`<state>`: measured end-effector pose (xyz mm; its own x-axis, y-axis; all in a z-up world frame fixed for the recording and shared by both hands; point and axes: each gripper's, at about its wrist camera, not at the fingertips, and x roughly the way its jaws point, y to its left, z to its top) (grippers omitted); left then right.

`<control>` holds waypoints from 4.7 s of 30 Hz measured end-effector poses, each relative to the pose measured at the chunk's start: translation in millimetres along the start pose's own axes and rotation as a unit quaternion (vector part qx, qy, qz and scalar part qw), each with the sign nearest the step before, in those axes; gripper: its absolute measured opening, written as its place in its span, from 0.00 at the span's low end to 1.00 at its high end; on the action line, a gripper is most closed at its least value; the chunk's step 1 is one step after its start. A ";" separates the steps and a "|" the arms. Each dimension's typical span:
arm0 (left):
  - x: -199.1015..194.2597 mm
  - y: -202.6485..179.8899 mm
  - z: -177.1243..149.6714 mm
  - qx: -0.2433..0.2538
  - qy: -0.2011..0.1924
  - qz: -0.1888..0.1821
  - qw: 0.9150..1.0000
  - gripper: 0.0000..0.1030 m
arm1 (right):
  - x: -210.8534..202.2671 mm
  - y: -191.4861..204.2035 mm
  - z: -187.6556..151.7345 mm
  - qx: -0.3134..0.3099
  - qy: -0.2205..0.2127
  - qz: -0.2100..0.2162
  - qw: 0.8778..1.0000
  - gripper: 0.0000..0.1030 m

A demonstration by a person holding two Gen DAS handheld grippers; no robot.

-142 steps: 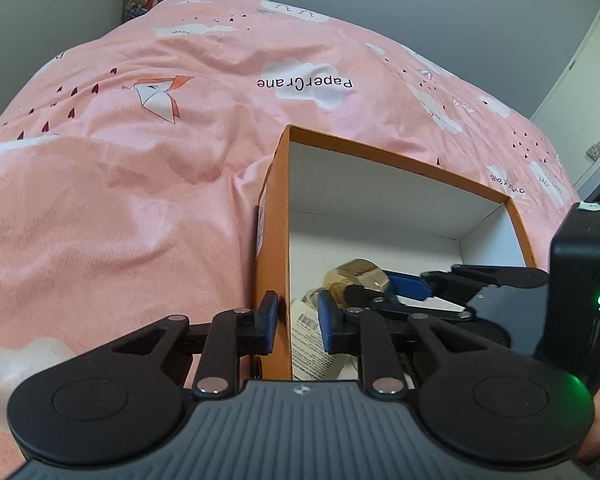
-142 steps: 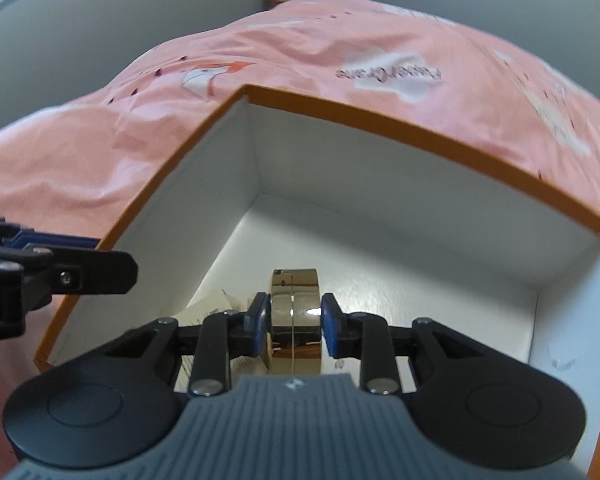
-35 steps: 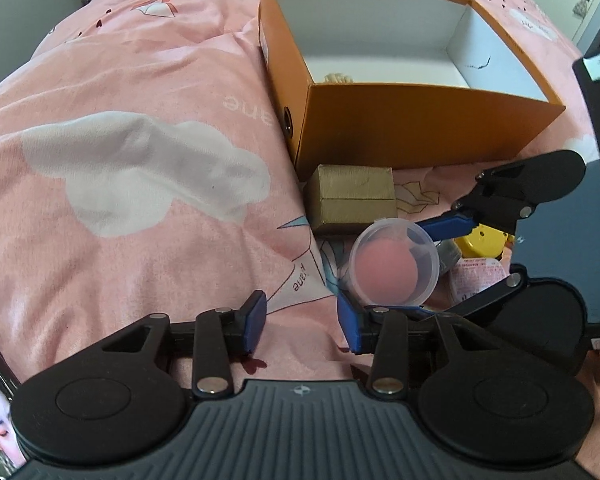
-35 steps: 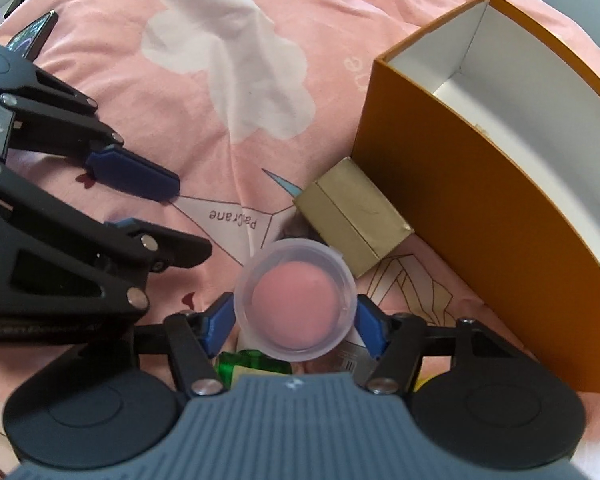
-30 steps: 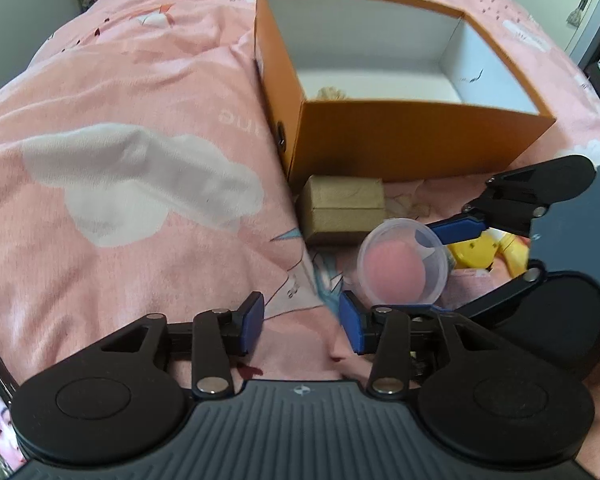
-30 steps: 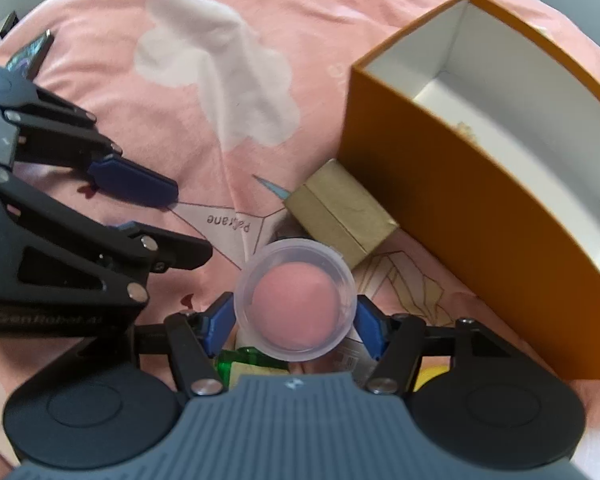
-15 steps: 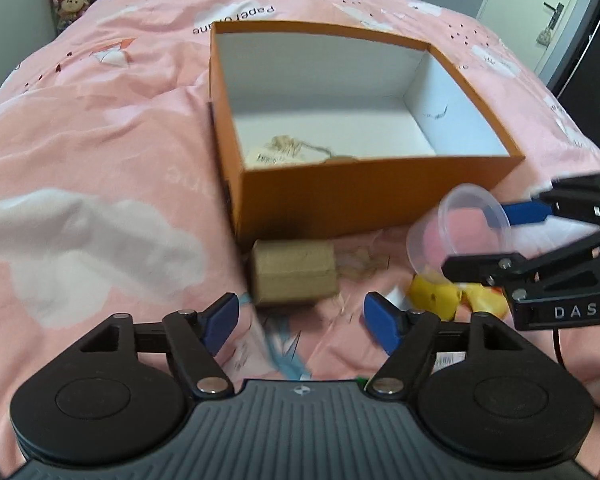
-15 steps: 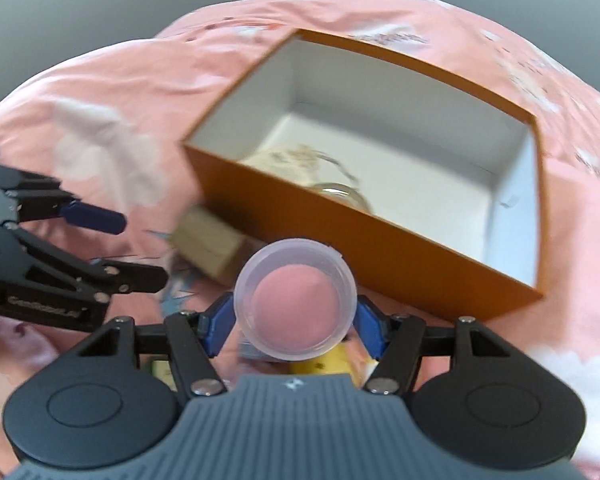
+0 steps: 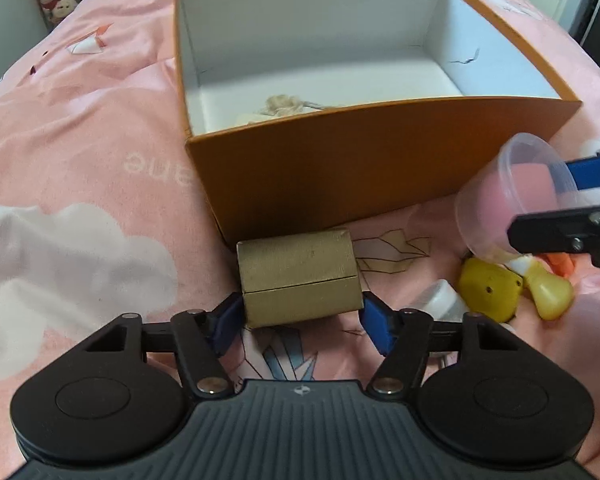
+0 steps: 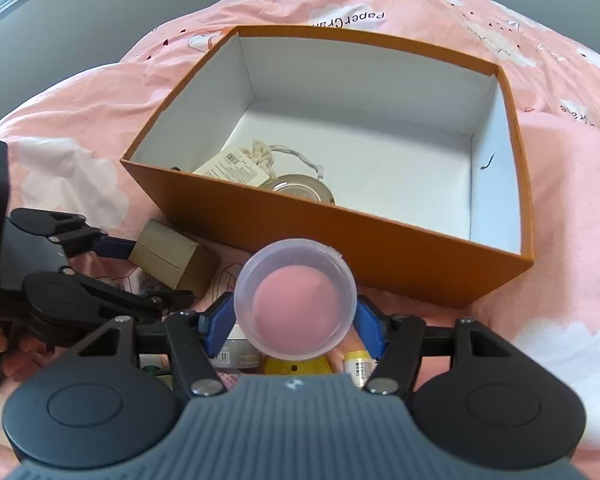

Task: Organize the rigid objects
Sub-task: 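Grasp the small brown kraft box with the left tool while right tool lifts the tub, then drop the brown box into the orange box with left tool while right tool carries tub, then lower the pink tub into the orange box and open the right tool, then withdraw both tools from the orange box toward the remaining items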

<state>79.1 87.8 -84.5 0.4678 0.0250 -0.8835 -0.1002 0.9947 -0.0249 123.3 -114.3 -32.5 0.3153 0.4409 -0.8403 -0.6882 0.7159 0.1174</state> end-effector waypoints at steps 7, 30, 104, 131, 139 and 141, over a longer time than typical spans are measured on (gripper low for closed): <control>-14.5 5.0 -4.8 -0.015 -0.035 -0.015 0.999 0.68 | 5.3 -4.6 -0.3 0.008 0.005 0.003 1.000 0.62; -118.5 -3.5 85.9 0.084 -0.180 -0.027 0.980 0.66 | -76.1 -23.6 63.2 0.027 -0.118 0.053 0.991 0.62; -25.1 76.4 152.4 -0.085 -0.058 -0.002 0.995 0.33 | 124.7 -8.4 165.2 0.060 0.030 0.029 0.997 0.71; -47.8 -2.4 5.5 -0.134 0.088 -0.114 0.981 0.39 | -18.1 -12.8 -7.6 0.136 0.022 0.050 0.989 0.65; -27.5 11.8 -31.8 -0.229 0.148 -0.124 0.954 0.57 | 20.1 -20.2 -45.8 0.210 0.121 0.077 0.967 0.62; -25.6 12.1 -31.6 -0.227 0.152 -0.122 0.954 0.57 | 27.9 -21.6 -51.7 0.223 0.136 0.085 0.962 0.60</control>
<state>38.1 96.0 -76.9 0.2565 -0.3004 -0.9187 -0.4234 0.8195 -0.3862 113.2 -145.4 -85.9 -0.0009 0.4582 -0.8889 -0.3474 0.8333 0.4299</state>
